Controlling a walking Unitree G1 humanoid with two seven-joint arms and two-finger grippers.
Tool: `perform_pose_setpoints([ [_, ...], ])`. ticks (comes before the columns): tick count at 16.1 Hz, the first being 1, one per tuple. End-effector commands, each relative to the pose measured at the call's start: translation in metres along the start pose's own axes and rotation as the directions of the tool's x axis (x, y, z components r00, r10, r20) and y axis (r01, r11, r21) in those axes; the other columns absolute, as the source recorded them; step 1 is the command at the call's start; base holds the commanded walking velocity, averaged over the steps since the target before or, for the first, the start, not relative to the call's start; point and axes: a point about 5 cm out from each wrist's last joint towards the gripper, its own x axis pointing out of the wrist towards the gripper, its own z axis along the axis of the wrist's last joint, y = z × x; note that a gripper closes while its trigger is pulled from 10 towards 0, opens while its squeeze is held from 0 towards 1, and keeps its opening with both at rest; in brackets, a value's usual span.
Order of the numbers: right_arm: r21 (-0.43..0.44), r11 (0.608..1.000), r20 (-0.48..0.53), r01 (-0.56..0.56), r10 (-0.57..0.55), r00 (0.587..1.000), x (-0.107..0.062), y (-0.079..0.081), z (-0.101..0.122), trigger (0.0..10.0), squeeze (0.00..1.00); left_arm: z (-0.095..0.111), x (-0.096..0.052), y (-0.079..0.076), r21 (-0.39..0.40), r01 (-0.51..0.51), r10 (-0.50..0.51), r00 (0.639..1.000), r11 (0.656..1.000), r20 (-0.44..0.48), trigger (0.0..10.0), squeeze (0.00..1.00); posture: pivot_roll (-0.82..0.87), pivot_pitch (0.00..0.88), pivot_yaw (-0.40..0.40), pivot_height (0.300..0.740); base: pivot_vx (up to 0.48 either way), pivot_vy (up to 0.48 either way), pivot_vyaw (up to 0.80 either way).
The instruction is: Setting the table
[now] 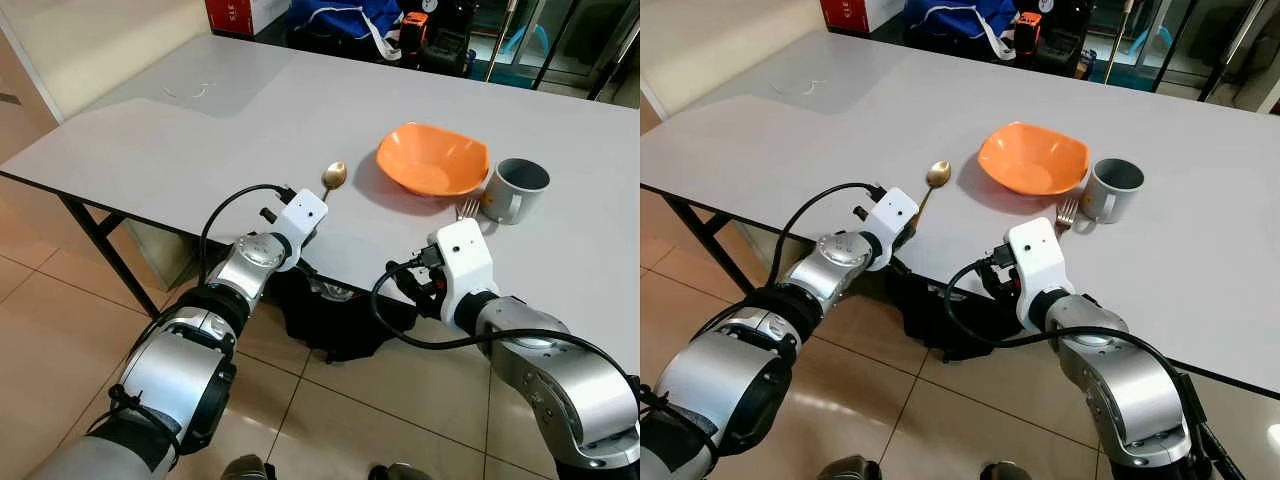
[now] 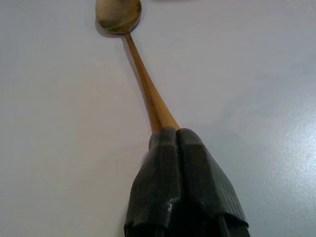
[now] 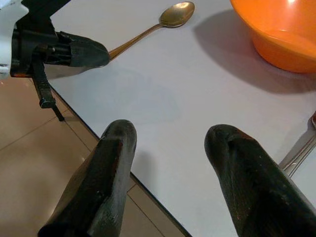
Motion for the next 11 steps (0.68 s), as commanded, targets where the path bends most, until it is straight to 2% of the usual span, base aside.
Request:
perform_pose_setpoints([
  [1, -0.026, 1.000, 0.016, -0.009, 0.009, 1.000, -0.002, 0.001, 0.005, 10.0, 0.00, -0.011, -0.001, -0.003, 0.022, 0.030, -0.028, 0.998, 0.999, -0.057, 10.0, 0.00, -0.06, 0.052, 0.003, 0.740, 0.000, 0.000, 0.00],
  [7, -0.020, 1.000, 0.018, -0.010, 0.011, 1.000, -0.002, 0.002, 0.005, 10.0, 0.00, -0.029, -0.011, 0.014, 0.069, 0.015, -0.007, 0.994, 0.998, -0.113, 10.0, 0.00, -0.04, 0.049, 0.007, 0.740, 0.000, 0.000, 0.00],
  [11, -0.022, 1.000, 0.017, -0.014, 0.014, 1.000, -0.001, 0.002, 0.005, 10.0, 0.00, -0.030, -0.014, 0.014, 0.066, 0.018, -0.011, 0.994, 0.998, -0.109, 10.0, 0.00, -0.04, 0.045, 0.004, 0.740, 0.000, 0.000, 0.00],
])
